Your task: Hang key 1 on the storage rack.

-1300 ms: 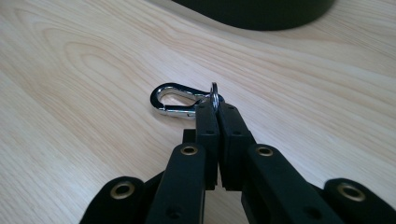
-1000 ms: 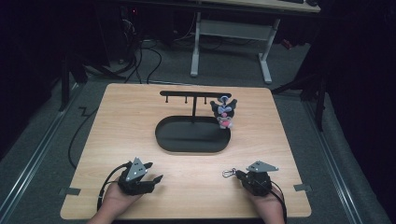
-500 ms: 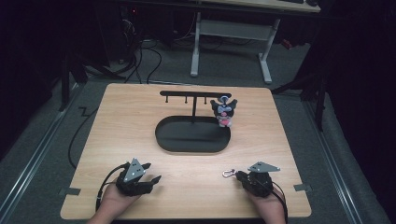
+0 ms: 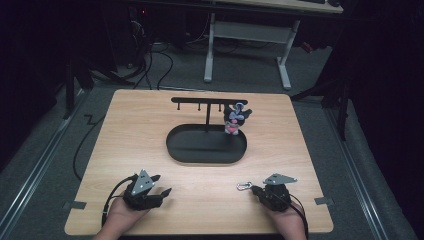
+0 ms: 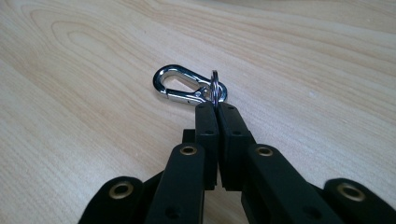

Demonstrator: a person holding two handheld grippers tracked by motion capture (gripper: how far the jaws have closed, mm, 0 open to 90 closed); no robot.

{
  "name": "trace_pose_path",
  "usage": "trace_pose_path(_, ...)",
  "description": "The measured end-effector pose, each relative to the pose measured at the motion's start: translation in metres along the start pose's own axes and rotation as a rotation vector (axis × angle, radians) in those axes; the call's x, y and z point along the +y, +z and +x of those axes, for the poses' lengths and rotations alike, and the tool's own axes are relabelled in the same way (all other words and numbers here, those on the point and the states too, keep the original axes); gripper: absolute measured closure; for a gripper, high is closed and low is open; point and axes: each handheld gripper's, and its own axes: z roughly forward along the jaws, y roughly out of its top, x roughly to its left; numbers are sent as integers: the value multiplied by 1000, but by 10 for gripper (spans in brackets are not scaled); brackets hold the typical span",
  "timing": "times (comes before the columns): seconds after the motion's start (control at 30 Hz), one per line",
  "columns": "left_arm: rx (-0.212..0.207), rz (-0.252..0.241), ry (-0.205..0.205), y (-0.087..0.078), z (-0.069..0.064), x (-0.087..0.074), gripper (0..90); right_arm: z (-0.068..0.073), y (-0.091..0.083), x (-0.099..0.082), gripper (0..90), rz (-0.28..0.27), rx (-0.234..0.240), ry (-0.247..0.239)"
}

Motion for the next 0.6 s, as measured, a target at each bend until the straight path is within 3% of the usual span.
trace_pose_path(0.23,-3,0,2,0,0,0,381,-3,-3,7,881,59,-6,-22)
trace_pose_path(0.6,-1,0,5,-1,1,0,381,-4,-4,32,878,235,5,-83)
